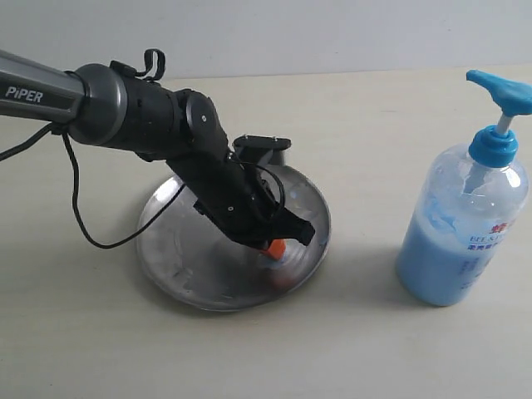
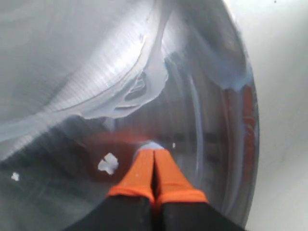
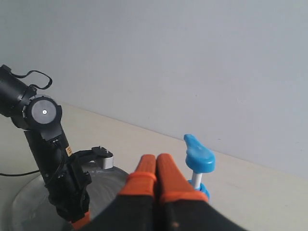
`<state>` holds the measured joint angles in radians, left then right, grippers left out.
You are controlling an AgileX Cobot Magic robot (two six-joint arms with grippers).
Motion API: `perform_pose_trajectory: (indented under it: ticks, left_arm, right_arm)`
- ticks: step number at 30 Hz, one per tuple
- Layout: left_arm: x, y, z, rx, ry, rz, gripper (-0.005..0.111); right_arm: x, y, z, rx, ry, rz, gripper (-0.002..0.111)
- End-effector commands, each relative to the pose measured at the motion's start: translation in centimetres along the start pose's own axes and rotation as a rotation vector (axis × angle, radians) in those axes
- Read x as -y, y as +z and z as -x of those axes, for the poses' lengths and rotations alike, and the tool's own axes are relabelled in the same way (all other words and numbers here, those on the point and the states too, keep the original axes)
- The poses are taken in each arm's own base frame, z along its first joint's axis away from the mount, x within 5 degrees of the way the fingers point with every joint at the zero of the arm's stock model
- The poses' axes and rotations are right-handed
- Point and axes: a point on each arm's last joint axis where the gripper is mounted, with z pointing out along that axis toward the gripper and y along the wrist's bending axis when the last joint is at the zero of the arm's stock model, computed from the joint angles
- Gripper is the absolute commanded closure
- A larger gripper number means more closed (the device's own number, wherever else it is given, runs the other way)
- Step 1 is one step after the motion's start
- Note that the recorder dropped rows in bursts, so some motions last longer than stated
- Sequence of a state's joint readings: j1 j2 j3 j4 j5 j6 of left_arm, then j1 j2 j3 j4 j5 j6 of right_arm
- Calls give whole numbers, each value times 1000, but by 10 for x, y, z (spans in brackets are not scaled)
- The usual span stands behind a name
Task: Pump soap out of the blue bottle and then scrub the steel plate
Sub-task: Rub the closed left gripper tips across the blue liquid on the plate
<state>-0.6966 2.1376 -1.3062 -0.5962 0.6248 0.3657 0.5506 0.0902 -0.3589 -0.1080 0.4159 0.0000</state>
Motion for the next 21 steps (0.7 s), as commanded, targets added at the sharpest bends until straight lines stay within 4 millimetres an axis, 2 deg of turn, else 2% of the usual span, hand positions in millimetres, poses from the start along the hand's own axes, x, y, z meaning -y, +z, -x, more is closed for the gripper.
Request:
perform_pose_trajectory:
  ticks: [1,10,21]
  left_arm:
    - [-3,8,1,29,5,23,107]
    - [-11,7,-4,-44,91,78,107]
    - [-3,6,-18,-190,65,11,107]
  right_arm:
    - [0,-1,1,16,-8,-9,108]
    - [0,-1,1,15,-16,-9,108]
    - [0,-1,1,15,-16,-9,108]
